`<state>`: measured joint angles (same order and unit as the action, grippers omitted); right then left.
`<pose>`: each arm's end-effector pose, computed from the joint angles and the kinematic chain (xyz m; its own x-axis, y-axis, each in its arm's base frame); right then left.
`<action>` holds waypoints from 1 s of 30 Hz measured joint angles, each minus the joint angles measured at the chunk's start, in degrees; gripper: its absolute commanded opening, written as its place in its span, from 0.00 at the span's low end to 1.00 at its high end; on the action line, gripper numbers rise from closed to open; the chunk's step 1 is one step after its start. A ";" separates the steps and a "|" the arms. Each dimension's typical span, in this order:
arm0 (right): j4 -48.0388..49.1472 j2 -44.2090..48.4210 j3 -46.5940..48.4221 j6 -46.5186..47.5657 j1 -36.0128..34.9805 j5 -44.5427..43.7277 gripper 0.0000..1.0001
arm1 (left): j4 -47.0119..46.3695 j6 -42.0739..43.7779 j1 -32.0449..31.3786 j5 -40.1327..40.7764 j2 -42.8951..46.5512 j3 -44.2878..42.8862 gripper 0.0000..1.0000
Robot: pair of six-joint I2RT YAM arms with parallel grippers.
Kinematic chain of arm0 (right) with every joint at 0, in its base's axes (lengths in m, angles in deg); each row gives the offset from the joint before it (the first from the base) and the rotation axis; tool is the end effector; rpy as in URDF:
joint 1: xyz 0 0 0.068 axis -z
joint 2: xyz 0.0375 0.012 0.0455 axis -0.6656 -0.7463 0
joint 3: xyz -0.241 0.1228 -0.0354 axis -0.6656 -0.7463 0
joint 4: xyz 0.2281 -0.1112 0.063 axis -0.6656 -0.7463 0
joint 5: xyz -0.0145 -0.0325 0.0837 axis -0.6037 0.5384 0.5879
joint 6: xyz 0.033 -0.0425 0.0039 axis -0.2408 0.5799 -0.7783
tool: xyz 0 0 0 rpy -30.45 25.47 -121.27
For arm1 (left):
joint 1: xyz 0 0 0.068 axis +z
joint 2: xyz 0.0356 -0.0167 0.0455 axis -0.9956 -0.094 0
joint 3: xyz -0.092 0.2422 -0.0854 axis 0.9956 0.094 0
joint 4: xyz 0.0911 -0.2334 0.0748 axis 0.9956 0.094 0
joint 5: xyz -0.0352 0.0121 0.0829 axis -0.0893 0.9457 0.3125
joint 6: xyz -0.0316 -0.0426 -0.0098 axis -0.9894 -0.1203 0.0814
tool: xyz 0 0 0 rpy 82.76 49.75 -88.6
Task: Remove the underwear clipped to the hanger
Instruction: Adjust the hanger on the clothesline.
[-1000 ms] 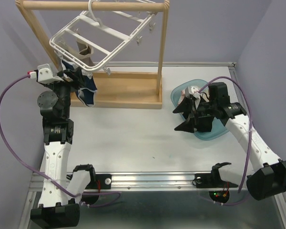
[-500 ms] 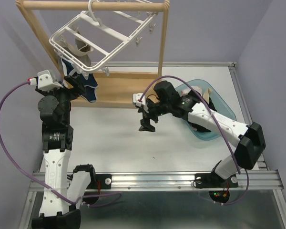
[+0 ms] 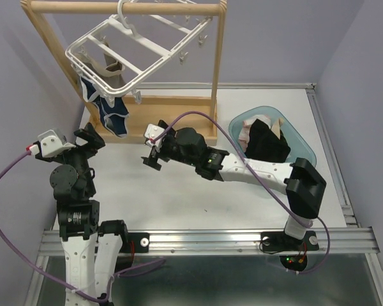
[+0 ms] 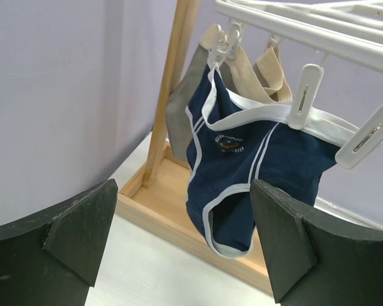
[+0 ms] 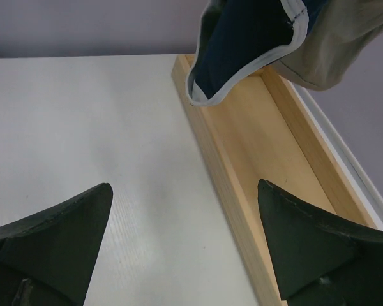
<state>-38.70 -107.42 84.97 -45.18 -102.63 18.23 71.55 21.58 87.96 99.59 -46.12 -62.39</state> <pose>0.2044 0.3705 0.3249 0.2807 -0.2704 -0.9209 -0.8503 0.3751 -0.3693 0.0989 0.0146 0.4044 0.3314 -0.1510 -0.9313 -0.2420 0.9405 -0.2386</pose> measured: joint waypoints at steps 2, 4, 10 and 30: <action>2.75 -2.14 0.48 -1.68 -0.48 -1.57 1.00 | 0.04 0.00 0.00 1.36 2.03 0.68 0.96; 4.24 -5.29 2.03 -3.48 -0.39 -2.60 1.00 | 0.04 0.00 0.00 2.43 3.54 1.40 0.96; 8.50 -11.34 7.39 -4.66 0.00 -3.19 1.00 | 0.35 0.00 0.00 4.48 7.28 3.63 0.96; 1.38 -14.27 12.85 -2.82 -0.04 1.49 1.00 | 0.85 0.04 0.00 4.46 8.74 5.27 0.96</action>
<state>-37.32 -121.69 97.82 -48.00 -102.68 19.71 72.40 21.62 87.96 104.05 -37.38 -57.12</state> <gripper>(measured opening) 0.999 0.963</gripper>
